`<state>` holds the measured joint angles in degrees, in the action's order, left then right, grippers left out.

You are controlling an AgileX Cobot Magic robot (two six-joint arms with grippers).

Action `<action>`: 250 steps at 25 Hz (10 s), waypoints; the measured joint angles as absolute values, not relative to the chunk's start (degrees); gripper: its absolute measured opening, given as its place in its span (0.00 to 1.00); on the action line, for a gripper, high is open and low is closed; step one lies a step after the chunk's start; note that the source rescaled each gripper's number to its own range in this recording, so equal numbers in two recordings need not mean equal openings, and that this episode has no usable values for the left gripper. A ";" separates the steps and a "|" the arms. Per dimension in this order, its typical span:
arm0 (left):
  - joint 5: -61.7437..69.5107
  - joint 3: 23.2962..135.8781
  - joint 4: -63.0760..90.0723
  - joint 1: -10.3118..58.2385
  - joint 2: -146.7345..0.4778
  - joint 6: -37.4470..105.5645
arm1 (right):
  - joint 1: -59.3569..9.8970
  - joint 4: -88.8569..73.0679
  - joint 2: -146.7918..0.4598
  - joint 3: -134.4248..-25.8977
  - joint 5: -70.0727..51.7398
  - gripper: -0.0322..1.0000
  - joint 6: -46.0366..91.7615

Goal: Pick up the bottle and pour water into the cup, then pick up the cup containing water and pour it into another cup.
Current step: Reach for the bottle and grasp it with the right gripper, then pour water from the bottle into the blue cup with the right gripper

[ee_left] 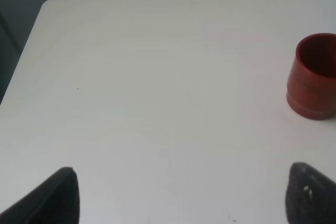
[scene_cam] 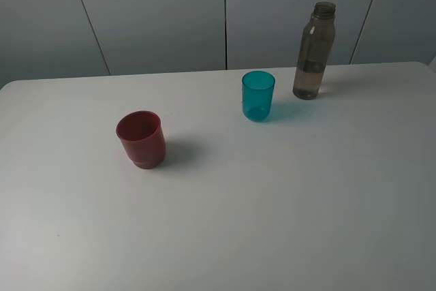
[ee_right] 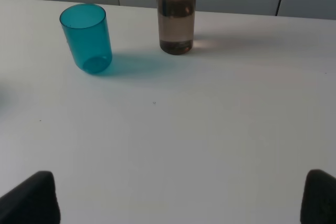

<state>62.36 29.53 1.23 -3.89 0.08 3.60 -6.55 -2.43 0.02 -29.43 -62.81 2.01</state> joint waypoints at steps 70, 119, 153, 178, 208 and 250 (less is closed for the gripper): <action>62.36 29.53 1.23 -3.89 0.08 3.60 | -11.89 -3.20 -108.04 -37.96 41.82 1.00 2.01; 62.36 29.53 1.23 -3.89 0.08 3.60 | -10.89 -8.14 -129.41 -59.39 44.50 1.00 1.28; 62.36 29.53 1.23 -3.89 0.08 3.60 | -10.89 -8.04 -131.66 -61.28 50.42 0.04 -0.54; 62.36 29.53 1.23 -3.89 0.08 3.60 | -11.87 -5.29 -117.69 -55.95 39.92 0.03 37.24; 62.36 29.53 1.23 -3.89 0.08 3.60 | -12.99 -11.75 -117.60 -53.41 40.42 0.03 91.37; 62.36 29.53 1.23 -3.89 0.08 3.60 | -12.99 -14.47 -117.60 -53.41 42.90 0.03 109.18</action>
